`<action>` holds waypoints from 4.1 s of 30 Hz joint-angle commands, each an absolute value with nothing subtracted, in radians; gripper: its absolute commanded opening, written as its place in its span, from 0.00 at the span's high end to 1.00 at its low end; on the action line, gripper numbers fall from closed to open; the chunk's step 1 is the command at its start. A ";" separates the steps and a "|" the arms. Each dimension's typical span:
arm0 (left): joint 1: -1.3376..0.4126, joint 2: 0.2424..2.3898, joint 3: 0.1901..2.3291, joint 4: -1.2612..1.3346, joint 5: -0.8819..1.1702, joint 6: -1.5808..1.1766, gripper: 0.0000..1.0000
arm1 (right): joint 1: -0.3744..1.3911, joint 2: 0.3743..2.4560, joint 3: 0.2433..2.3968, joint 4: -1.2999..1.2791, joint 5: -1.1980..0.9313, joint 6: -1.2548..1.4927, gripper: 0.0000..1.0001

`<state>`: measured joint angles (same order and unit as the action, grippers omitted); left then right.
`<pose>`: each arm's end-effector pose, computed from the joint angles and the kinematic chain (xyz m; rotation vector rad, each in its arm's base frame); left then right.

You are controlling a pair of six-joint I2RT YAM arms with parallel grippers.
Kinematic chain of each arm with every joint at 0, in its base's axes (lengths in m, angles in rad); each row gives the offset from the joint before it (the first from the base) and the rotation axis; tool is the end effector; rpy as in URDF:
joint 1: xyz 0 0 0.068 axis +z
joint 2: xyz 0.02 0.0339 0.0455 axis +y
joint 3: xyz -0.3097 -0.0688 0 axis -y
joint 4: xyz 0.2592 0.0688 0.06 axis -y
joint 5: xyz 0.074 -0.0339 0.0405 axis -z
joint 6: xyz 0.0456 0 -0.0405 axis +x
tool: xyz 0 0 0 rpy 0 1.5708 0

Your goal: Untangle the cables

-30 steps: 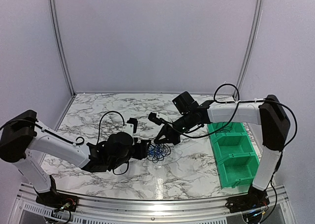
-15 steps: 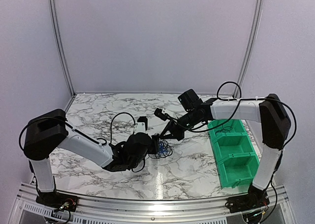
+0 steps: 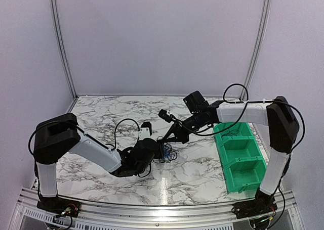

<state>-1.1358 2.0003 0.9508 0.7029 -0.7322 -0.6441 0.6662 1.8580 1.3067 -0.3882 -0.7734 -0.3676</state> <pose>0.2095 -0.3785 0.1635 -0.0318 1.8609 -0.5467 0.3128 0.2864 0.2398 -1.4763 1.9455 1.0924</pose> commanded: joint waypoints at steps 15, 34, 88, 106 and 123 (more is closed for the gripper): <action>-1.131 2.186 1.040 0.713 -0.666 -0.683 0.54 | 0.661 1.635 1.393 -0.387 -0.825 -0.336 1.00; -1.140 2.147 1.006 0.695 -0.667 -0.596 0.53 | 0.659 1.433 1.668 -0.450 -0.736 -0.320 1.00; -0.881 1.382 1.065 0.104 -0.455 -0.244 0.17 | -0.124 1.365 1.088 -0.488 -0.663 -0.430 1.00; -0.881 1.400 1.066 0.102 -0.480 -0.247 0.17 | -0.124 1.443 1.025 -0.439 -0.425 -0.436 1.00; -0.882 1.414 1.066 0.103 -0.472 -0.256 0.17 | -0.124 1.542 0.952 -0.366 -0.280 -0.424 1.00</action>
<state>-0.8799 1.4014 1.0626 0.0830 -0.4648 -0.2485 -0.1169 1.5528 0.9588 -0.4080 -0.3286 -0.4305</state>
